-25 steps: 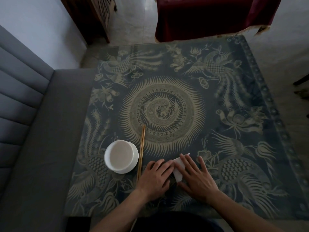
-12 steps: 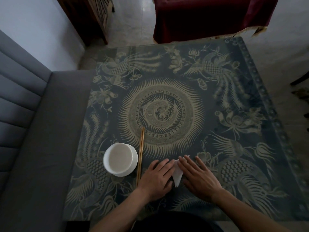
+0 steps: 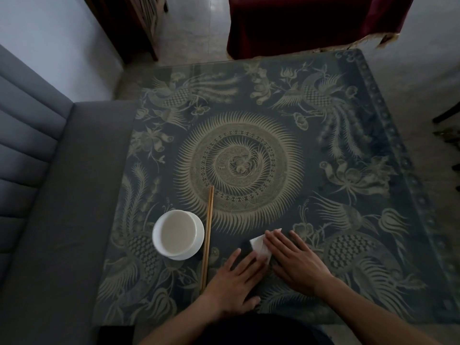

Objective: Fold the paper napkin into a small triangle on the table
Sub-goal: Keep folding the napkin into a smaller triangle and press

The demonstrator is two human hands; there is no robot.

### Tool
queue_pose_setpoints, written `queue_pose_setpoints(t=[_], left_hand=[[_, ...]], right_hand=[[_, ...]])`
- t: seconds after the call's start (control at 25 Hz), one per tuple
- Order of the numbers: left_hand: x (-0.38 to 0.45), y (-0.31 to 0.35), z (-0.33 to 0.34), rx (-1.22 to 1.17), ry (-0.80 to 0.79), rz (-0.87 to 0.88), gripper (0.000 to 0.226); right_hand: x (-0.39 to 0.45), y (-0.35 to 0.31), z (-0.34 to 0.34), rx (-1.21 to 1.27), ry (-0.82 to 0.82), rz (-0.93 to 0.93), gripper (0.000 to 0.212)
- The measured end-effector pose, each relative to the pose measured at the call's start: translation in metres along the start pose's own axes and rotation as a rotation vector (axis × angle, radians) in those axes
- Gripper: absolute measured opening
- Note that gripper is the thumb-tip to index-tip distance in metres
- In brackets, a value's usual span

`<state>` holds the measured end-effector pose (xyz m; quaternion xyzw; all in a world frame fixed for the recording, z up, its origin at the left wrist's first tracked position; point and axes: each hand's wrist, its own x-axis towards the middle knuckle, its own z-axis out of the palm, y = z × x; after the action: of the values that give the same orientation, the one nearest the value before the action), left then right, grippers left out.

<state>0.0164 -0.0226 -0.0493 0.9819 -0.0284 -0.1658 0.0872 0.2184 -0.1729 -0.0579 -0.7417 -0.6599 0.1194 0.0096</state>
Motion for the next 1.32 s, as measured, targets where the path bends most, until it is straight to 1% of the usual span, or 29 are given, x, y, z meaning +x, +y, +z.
queue_pose_setpoints(t=[0.08, 0.16, 0.24, 0.32, 0.36, 0.44, 0.48, 0.52, 0.64, 0.72, 0.88, 1.0, 1.16, 1.32], left_hand=[[-0.008, 0.0, 0.01, 0.039, -0.019, 0.026, 0.082], [-0.011, -0.003, 0.016, 0.08, 0.005, 0.064, 0.08], [-0.01, -0.005, 0.013, 0.111, 0.036, 0.128, 0.073], [-0.009, -0.006, 0.003, 0.078, 0.075, 0.168, 0.066], [-0.006, -0.008, -0.005, 0.016, 0.104, 0.122, 0.064], [0.003, -0.011, -0.019, -0.119, 0.165, -0.068, 0.061], [0.008, -0.012, -0.023, -0.147, 0.176, -0.145, 0.06], [0.013, -0.012, -0.025, -0.152, 0.162, -0.183, 0.06], [0.024, -0.007, -0.022, -0.122, 0.102, -0.178, 0.064], [0.027, -0.004, -0.018, -0.121, 0.082, -0.182, 0.067], [0.022, -0.01, -0.015, -0.086, 0.076, -0.173, 0.068], [0.011, -0.016, -0.01, -0.054, 0.064, -0.202, 0.069], [0.005, -0.013, -0.011, -0.046, 0.056, -0.246, 0.071], [0.007, -0.008, -0.016, -0.089, 0.077, -0.288, 0.069]], right_hand=[[0.001, 0.001, -0.001, -0.001, -0.009, 0.006, 0.069], [0.002, -0.001, -0.002, 0.001, -0.016, 0.007, 0.069], [0.002, -0.002, -0.003, 0.003, -0.017, 0.009, 0.069], [0.001, -0.004, -0.006, 0.01, -0.012, 0.019, 0.069], [0.002, -0.006, -0.007, 0.012, -0.003, 0.028, 0.068], [0.004, -0.011, -0.01, 0.017, 0.006, 0.062, 0.068], [0.007, -0.015, -0.011, 0.023, 0.0, 0.09, 0.067], [0.009, -0.019, -0.01, 0.036, -0.008, 0.131, 0.066], [0.012, -0.028, -0.007, 0.102, -0.044, 0.276, 0.069], [0.012, -0.032, -0.003, 0.119, -0.061, 0.318, 0.075], [0.01, -0.027, -0.001, 0.11, -0.083, 0.317, 0.089], [0.006, -0.02, -0.004, 0.104, -0.105, 0.341, 0.102], [0.005, -0.021, -0.005, 0.11, -0.111, 0.363, 0.108], [0.006, -0.022, -0.005, 0.14, -0.088, 0.372, 0.114]])
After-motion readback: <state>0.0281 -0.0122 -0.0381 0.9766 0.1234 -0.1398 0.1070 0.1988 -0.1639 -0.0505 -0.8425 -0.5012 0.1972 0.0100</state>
